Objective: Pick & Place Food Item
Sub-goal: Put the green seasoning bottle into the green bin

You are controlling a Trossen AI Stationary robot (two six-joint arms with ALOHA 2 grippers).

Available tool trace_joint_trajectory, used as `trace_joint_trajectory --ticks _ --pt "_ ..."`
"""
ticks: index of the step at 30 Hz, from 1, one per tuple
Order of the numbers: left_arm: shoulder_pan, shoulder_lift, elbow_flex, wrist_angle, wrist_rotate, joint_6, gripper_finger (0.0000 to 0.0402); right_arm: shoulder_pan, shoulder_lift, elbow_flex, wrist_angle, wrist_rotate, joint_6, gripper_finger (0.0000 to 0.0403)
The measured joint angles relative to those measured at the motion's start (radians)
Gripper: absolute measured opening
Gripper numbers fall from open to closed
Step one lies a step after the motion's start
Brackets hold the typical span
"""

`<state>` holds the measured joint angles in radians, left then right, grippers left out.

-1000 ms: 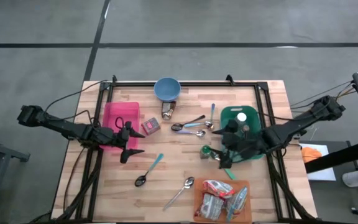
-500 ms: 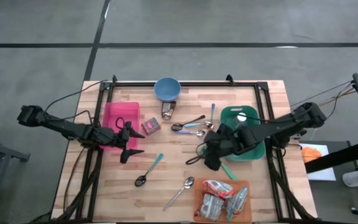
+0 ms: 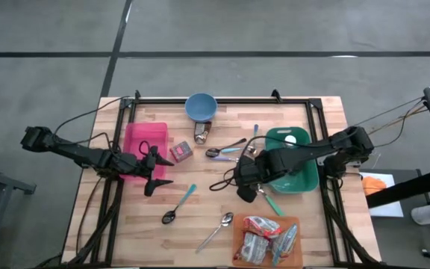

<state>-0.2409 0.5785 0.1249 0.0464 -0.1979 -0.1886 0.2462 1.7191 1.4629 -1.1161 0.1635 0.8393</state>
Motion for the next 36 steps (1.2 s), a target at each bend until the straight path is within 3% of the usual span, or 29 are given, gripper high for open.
trace_joint_trajectory --ticks 10,19,36 --pt "0.000 0.000 0.000 0.000 0.000 0.000 0.0336 -0.003 -0.003 -0.009 0.024 0.021 0.026 0.0328" --pt "0.000 0.000 0.000 0.000 0.000 0.000 0.0336 -0.008 -0.001 -0.033 0.049 0.045 0.032 0.0390" --pt "0.000 0.000 0.000 0.000 0.000 0.000 0.0336 -0.008 -0.001 -0.172 0.217 0.018 0.034 0.0394"
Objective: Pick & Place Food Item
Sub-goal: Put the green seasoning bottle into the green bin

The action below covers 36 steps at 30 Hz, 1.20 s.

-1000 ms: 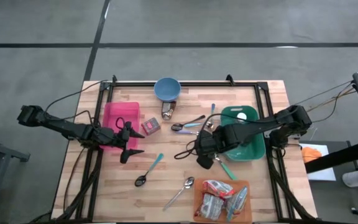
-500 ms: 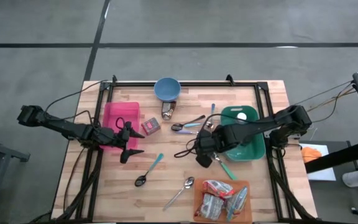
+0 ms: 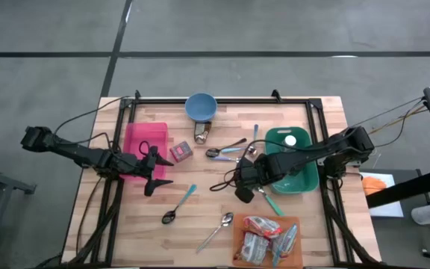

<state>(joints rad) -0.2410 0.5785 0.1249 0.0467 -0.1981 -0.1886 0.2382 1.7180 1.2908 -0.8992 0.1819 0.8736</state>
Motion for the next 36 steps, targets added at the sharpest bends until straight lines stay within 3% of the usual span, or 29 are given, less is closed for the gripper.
trace_joint_trajectory --ticks 36 --pt "0.000 0.000 0.000 0.000 0.000 0.000 0.0336 -0.001 0.000 -0.075 0.086 0.003 0.055 0.0393"
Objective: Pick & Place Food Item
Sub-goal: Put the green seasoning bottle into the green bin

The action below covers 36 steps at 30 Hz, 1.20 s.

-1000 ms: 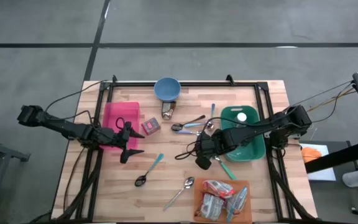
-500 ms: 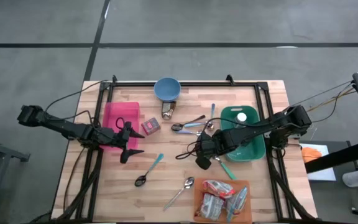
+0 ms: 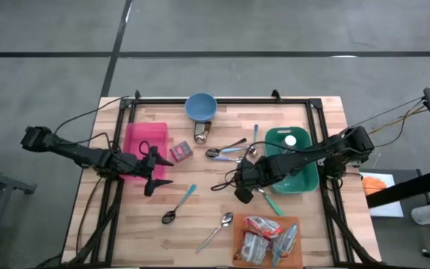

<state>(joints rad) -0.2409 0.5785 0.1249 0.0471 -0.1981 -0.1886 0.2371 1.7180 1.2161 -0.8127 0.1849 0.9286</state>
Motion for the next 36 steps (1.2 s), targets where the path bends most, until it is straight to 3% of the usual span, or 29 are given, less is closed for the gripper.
trace_joint_trajectory --ticks 7,23,36 --pt "0.000 0.000 0.000 0.000 0.000 0.000 0.0336 0.000 0.000 -0.010 0.022 0.000 -0.001 0.0384" --pt "0.000 0.000 0.000 0.000 0.000 0.000 0.0336 0.000 0.000 -0.011 0.020 0.000 -0.020 0.0242" --pt "0.000 0.000 0.000 0.000 0.000 0.000 0.0336 0.000 0.000 -0.012 0.019 -0.001 -0.015 0.0261"
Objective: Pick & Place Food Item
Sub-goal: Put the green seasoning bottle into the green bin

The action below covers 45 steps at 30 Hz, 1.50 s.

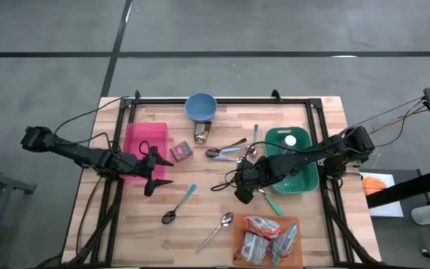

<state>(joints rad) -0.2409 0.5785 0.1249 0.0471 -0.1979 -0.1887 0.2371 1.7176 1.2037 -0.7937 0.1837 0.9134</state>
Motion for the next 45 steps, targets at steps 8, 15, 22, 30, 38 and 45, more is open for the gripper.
trace_joint_trajectory --ticks 8,15,22,30,38,45 --pt "0.000 0.000 0.000 0.000 0.000 0.000 0.0336 0.000 0.000 0.000 0.000 0.000 0.000 0.0238" --pt "0.000 0.000 0.000 0.000 0.000 0.000 0.0336 0.000 0.000 0.000 -0.005 -0.002 0.001 0.0257" --pt "0.000 0.000 0.000 0.000 0.000 0.000 0.0336 0.000 -0.001 0.000 -0.010 0.002 -0.001 0.0228" --pt "0.000 0.000 0.000 0.000 0.000 0.000 0.0336 -0.001 -0.001 0.000 -0.013 0.002 -0.008 0.0226" --pt "0.000 0.000 0.000 0.000 0.000 0.000 0.0336 0.000 -0.001 -0.002 -0.012 0.024 -0.047 0.0227" --pt "0.000 0.000 0.000 0.000 0.000 0.000 0.0336 0.000 -0.001 -0.002 -0.006 0.025 -0.196 0.0227"
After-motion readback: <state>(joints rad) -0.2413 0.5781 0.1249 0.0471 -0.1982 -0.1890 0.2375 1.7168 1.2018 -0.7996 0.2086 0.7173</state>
